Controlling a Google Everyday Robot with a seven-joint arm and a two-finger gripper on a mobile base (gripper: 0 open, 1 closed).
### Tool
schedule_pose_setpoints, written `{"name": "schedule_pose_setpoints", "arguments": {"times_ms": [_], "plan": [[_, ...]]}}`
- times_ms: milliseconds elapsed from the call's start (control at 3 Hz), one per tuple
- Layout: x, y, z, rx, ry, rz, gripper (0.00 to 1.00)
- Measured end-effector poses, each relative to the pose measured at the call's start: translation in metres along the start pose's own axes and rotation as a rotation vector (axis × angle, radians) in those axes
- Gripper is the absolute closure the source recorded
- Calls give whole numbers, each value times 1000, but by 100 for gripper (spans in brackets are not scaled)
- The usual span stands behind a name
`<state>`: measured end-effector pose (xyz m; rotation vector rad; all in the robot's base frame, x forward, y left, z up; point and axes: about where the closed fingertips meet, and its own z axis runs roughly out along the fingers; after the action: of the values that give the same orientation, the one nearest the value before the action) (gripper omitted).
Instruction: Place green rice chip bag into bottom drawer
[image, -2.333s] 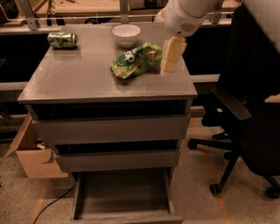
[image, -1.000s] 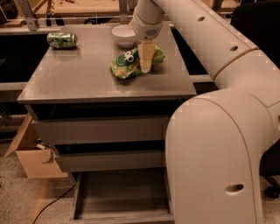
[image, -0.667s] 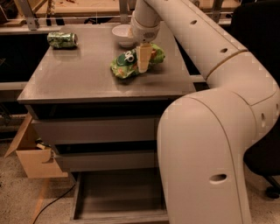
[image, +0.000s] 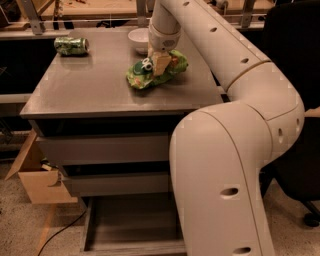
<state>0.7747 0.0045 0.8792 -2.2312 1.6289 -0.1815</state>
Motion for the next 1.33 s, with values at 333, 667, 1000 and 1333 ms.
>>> {"name": "schedule_pose_setpoints", "arguments": {"times_ms": [333, 667, 1000, 1333], "plan": [[-3, 9, -6, -20, -40, -16, 88], [-14, 31, -21, -37, -127, -10, 100], [-12, 34, -22, -25, -126, 4, 100], [-12, 54, -49, 27, -131, 25, 100]]}}
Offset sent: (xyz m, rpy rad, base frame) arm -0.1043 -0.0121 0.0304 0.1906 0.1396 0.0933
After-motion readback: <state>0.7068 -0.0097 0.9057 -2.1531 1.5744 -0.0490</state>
